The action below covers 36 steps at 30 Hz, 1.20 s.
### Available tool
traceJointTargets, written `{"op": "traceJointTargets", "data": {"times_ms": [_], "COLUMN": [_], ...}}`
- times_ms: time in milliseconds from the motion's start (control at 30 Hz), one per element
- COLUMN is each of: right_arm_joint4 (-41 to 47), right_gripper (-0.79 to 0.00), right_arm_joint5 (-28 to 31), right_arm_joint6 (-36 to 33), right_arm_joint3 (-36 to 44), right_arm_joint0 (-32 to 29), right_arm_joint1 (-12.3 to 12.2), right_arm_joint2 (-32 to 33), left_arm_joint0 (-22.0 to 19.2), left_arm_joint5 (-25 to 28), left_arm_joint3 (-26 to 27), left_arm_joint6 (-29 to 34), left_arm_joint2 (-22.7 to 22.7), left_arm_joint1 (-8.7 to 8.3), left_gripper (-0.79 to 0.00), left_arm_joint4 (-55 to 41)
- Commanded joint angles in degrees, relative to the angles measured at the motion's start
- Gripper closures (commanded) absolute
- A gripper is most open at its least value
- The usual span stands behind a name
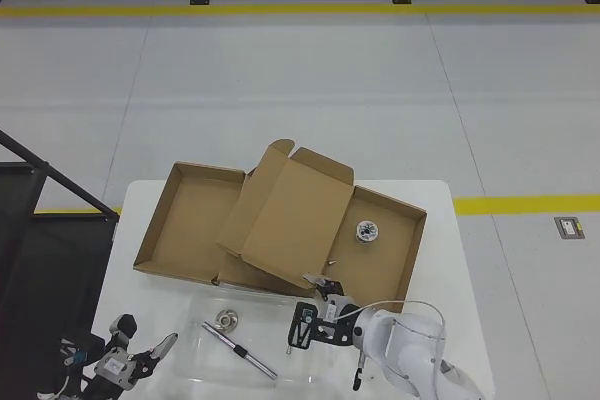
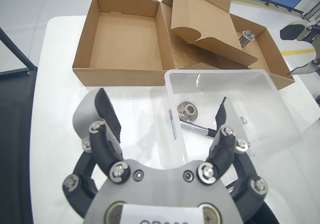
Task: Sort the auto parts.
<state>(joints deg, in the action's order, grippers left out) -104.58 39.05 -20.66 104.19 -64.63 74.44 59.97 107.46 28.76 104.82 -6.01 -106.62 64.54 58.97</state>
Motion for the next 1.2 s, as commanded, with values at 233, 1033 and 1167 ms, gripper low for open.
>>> {"op": "traceJointTargets", "data": {"times_ms": [233, 1033, 1167], "right_arm_joint4": [-1.4, -4.0, -1.5], "right_gripper": [-0.785, -0.600, -0.542], "right_arm_joint5": [1.6, 12.0, 13.1], "right_arm_joint6": [0.4, -20.1, -23.9], "right_arm_joint3": [0.5, -12.3, -16.0], "right_arm_joint0": [0.1, 11.9, 14.3], "right_arm_joint1": [0.0, 5.2, 6.8], "right_arm_joint2": [-1.5, -19.7, -22.7], "left_arm_joint0": [0.0, 0.0, 0.0], "left_arm_joint5": [0.0, 0.0, 0.0], "left_arm_joint3": [0.0, 0.0, 0.0], "left_arm_joint6": [0.0, 0.0, 0.0], "left_arm_joint2": [0.0, 0.0, 0.0], "left_arm_joint1": [0.00, 0.00, 0.00], "left_gripper": [-0.785, -0.785, -0.785], "left_arm_joint4": [0.0, 0.0, 0.0]}}
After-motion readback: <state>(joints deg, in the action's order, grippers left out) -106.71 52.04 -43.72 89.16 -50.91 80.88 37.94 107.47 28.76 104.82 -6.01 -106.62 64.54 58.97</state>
